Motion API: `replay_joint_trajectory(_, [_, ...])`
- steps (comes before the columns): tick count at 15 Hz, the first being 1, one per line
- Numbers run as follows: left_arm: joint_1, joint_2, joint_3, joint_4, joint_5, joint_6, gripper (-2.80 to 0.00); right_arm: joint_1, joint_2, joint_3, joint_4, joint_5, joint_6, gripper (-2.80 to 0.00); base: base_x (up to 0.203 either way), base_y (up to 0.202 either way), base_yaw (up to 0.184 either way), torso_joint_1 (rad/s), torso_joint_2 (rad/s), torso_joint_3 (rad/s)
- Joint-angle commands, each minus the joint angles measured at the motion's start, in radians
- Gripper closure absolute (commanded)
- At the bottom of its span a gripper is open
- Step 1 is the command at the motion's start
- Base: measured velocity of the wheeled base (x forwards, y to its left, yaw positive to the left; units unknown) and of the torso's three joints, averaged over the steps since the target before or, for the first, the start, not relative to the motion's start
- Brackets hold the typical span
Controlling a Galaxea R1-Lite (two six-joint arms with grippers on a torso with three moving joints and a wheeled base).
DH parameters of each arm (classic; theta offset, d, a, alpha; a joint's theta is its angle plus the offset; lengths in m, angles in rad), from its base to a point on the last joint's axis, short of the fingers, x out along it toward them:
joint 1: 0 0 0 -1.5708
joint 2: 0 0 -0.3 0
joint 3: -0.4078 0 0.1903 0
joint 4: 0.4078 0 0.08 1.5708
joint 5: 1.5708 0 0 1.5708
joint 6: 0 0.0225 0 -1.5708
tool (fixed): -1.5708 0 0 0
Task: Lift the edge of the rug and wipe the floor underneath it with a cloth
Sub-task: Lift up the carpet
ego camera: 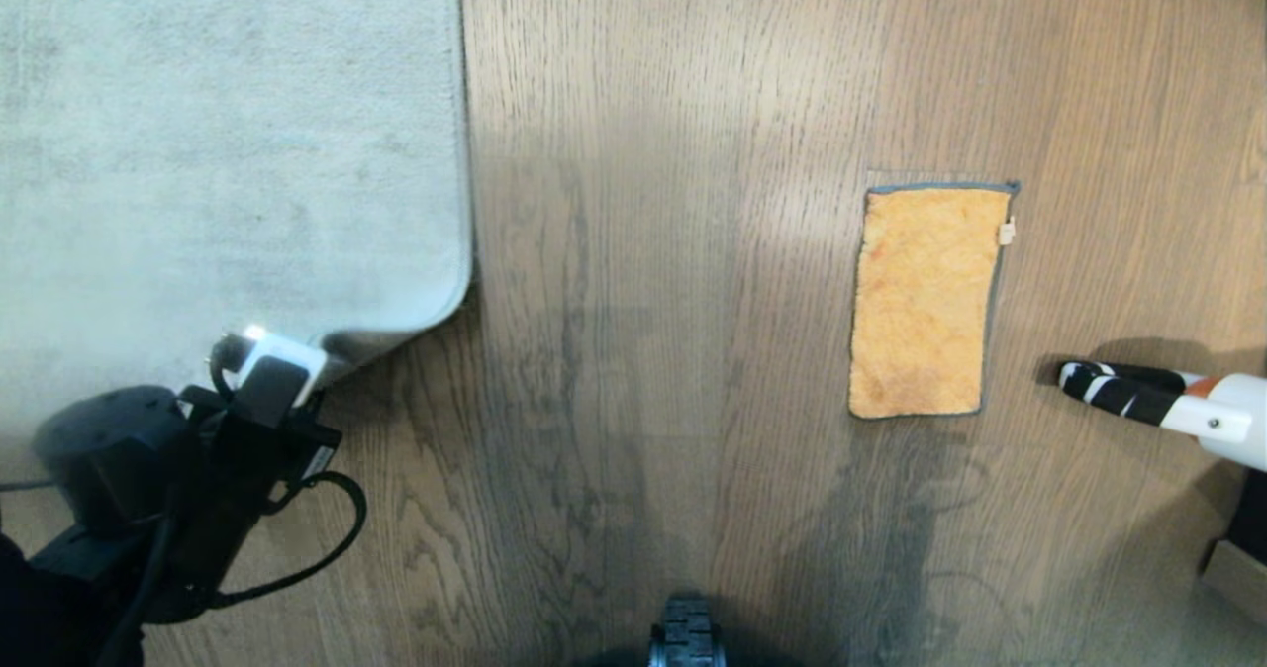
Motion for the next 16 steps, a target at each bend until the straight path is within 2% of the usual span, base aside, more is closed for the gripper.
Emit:
replay_joint_trajectory(1, [0.032, -0.053, 0.004, -0.048, 0.002, -0.001, 0.00, 0.000, 0.001, 0.000, -0.001, 0.000, 0.000, 0.00, 0.000, 0.000, 0.000, 0.000, 0.00, 0.000])
replay_joint_trajectory(5, [0.063, -0.110, 0.004, -0.048, 0.005, -0.064, 0.00, 0.000, 0.001, 0.000, -0.001, 0.000, 0.000, 0.00, 0.000, 0.000, 0.000, 0.000, 0.00, 0.000])
replay_joint_trajectory(10, [0.084, -0.188, 0.003, -0.048, 0.005, -0.082, 0.00, 0.000, 0.001, 0.000, -0.001, 0.000, 0.000, 0.00, 0.000, 0.000, 0.000, 0.000, 0.00, 0.000])
replay_joint_trajectory(16, [0.191, -0.288, -0.005, -0.048, 0.005, -0.083, 0.00, 0.000, 0.001, 0.000, -0.001, 0.000, 0.000, 0.00, 0.000, 0.000, 0.000, 0.000, 0.00, 0.000])
